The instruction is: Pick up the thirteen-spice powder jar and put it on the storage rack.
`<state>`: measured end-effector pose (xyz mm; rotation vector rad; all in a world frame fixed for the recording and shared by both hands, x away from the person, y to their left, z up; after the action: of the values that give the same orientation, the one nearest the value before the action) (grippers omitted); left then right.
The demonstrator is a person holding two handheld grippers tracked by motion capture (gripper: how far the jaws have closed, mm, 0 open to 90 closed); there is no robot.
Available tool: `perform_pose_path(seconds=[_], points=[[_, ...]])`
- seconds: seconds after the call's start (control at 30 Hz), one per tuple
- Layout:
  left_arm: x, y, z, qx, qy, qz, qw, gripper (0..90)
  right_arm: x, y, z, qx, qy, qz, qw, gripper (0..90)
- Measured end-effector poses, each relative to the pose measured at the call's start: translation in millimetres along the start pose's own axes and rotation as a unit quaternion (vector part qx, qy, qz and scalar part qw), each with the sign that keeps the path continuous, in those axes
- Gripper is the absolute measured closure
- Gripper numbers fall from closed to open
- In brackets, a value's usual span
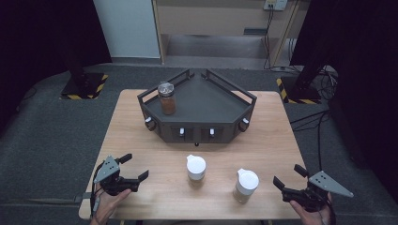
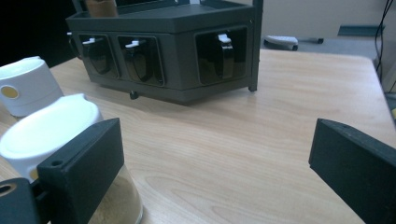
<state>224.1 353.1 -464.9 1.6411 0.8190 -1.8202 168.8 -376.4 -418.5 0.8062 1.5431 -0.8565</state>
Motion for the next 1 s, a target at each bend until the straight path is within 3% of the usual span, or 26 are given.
perform_pose_path(seconds=[0.2,0.57,0.9,1.0], points=[[0.2,0.4,-0.6,-0.001,-0.005,-0.003,1.0,2.3,-18.6,5.8,-8.5,-0.023,-0.002,0.004,0.9997,3.3],[0.3,-0.3,-1.3,-0.004,-0.008,-0.003,1.0,2.3,-54.8,38.1,-31.7,-0.072,-0.025,-0.007,0.9971,3.8],[0.2,-0.2,-1.3,-0.003,-0.008,-0.005,1.0,2.4,-79.6,82.9,-64.0,-0.127,-0.044,-0.019,0.9908,4.5],[0.3,-0.3,-1.5,-0.003,-0.008,-0.004,1.0,2.4,-83.4,93.7,-70.8,-0.14,-0.041,-0.025,0.9889,4.6]])
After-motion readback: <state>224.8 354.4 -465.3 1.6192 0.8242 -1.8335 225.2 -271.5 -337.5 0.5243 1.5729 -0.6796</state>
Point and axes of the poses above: each handheld gripper's, and its own axes: y roughly forward along the jaws, x roughly out of its underside, z roughly to its right, the point moved 2 cm from there along y, roughly forward along the jaws, and after that the axes turned 12 degrees about z, right-handed, at the moved point
